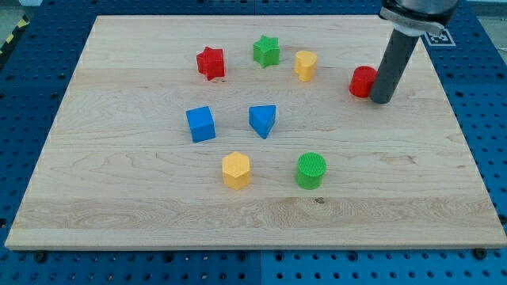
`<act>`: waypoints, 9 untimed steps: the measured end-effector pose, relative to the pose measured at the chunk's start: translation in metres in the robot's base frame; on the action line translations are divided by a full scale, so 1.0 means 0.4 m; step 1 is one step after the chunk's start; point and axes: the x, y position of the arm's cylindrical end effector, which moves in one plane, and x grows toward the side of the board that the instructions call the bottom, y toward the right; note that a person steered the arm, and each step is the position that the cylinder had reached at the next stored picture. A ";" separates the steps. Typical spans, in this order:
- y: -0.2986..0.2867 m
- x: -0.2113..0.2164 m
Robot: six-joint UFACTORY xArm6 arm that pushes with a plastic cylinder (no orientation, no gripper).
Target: Move the green circle towards the center
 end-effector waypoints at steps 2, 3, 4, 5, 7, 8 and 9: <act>0.005 0.282; -0.027 0.402; -0.141 0.500; -0.280 0.515; -0.473 0.419; -0.463 0.419; -0.412 0.419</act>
